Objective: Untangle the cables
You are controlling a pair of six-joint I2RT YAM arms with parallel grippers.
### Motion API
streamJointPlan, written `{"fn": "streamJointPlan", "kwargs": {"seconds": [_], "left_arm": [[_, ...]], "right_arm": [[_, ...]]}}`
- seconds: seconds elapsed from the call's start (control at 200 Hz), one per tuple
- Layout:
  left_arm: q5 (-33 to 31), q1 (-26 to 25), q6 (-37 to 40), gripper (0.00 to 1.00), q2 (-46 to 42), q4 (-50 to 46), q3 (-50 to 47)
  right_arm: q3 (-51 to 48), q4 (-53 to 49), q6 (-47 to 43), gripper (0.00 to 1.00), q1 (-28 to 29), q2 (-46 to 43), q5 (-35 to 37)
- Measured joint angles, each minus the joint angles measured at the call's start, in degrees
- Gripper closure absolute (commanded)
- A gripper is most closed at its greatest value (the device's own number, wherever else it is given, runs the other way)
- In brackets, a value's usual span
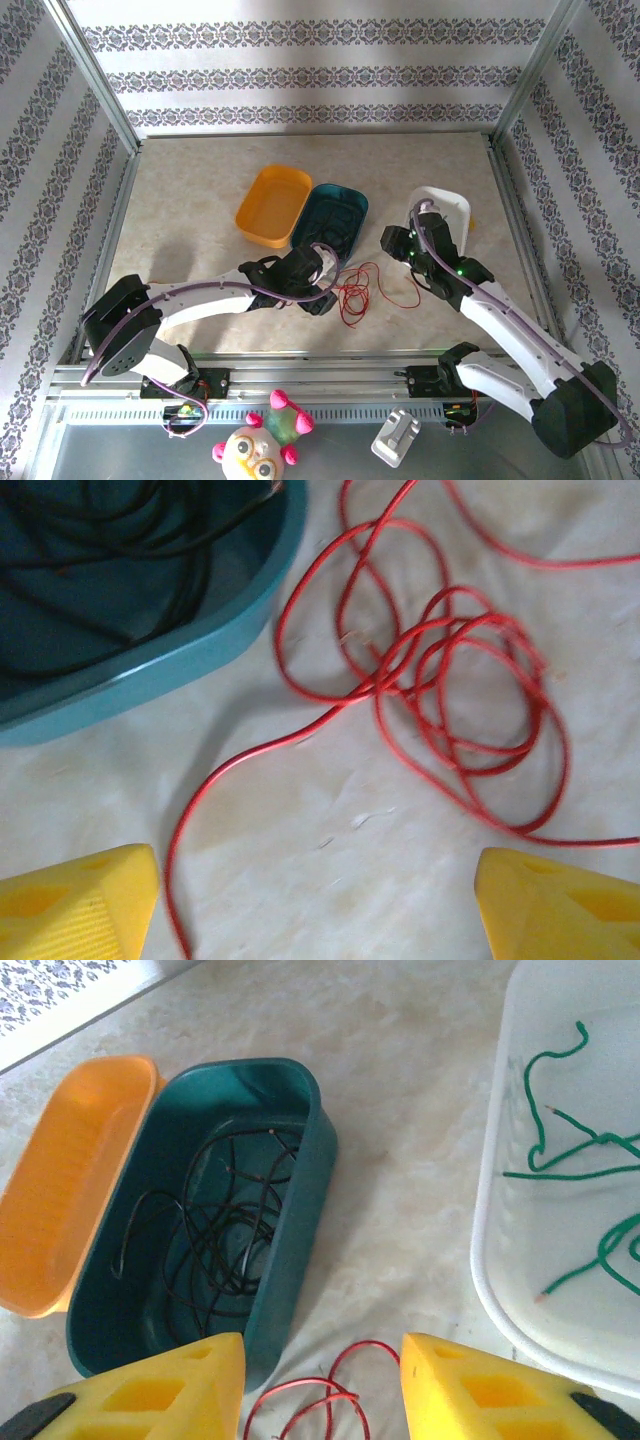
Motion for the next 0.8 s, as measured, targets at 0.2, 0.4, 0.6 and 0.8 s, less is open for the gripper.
{"fn": "streamJointPlan", "kwargs": {"seconds": [0.2, 0.4, 0.6, 0.8], "left_arm": [[-2.3, 0.1, 1.0, 0.17, 1.9, -10.2, 1.9], [-2.2, 1.6, 0.3, 0.21, 7.0, -15.3, 2.4], [-2.9, 2.3, -0.6, 0.36, 11.4, -19.6, 5.8], [-2.7, 2.4, -2.2, 0.80, 13.2, -23.5, 7.9]], "right_arm": [[-0.5, -0.8, 1.1, 0.54, 0.0, -1.6, 0.0], [-0.5, -1.0, 1.5, 0.54, 0.0, -1.6, 0.0], [-0.5, -1.0, 1.5, 0.54, -0.1, -1.6, 0.0], [-0.5, -1.0, 1.7, 0.54, -0.1, -1.7, 0.0]]}}
